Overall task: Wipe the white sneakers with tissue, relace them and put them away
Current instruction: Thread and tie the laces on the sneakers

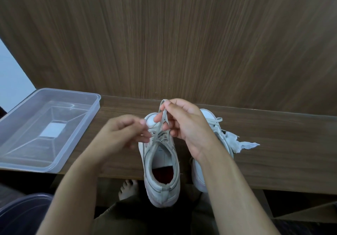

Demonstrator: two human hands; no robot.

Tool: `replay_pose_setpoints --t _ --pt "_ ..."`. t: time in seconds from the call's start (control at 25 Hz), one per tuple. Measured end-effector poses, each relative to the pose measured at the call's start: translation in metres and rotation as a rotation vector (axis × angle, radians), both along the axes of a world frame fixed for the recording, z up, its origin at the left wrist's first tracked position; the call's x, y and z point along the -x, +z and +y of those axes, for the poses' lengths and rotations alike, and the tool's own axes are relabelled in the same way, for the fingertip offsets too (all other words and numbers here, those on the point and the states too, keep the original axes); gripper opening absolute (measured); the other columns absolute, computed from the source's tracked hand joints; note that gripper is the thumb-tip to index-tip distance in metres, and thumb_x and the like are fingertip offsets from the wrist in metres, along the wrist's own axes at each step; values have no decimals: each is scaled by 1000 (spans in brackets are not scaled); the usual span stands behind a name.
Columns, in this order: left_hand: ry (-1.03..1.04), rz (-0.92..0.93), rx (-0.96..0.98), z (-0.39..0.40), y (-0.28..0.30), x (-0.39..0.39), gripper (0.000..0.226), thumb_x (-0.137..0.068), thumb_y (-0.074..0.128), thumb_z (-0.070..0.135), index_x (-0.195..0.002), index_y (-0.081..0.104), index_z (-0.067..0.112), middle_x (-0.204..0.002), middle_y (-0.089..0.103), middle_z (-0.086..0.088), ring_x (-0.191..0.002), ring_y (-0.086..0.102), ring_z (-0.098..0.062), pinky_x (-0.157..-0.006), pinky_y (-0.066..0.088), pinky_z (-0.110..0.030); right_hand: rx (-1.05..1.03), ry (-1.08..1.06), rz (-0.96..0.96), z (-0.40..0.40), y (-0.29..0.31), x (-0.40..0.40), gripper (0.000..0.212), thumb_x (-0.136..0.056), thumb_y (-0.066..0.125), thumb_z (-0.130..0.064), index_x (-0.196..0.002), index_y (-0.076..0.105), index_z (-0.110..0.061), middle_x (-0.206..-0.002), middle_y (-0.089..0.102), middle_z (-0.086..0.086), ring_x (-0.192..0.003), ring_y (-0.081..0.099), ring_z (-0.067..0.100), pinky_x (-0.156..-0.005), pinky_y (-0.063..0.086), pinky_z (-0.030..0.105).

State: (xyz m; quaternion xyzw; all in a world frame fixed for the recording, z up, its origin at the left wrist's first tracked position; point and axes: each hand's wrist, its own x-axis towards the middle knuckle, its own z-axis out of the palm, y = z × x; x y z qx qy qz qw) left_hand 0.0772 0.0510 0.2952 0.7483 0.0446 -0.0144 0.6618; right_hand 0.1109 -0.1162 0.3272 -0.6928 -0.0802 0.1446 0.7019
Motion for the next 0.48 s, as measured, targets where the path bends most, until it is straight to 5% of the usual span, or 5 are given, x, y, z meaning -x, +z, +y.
replay_pose_setpoints --t 0.16,0.28,0.36,0.48 --pt "-170 -204 -114 -15 -3 -3 24 -82 57 29 -96 72 16 -81 69 -2 -75 59 -6 -64 44 -14 64 5 -76 3 -1 -3 16 -96 49 -25 -98 63 -18 -88 75 -2 -57 53 3 -56 39 17" --pt "-160 -211 -9 -11 -8 -6 20 -82 62 24 -90 73 9 -84 69 -12 -79 58 -15 -73 46 -25 172 55 -195 -3 -3 -8 30 -94 52 -15 -123 53 -22 -101 73 -8 -67 57 0 -62 41 13" --pt "-115 -224 48 -11 -11 -6 16 -82 64 23 -88 72 11 -84 69 -17 -77 59 -18 -73 47 -28 309 86 -226 -5 -6 -10 42 -93 54 -10 -132 44 -22 -103 71 -14 -86 61 -1 -74 46 18" --pt "16 -231 161 -14 -16 -10 12 -82 67 21 -91 71 16 -84 70 -2 -76 61 -12 -70 49 -29 591 29 -283 -4 -11 -9 30 -90 60 -19 -117 47 -24 -104 70 -10 -98 63 12 -89 50 37"
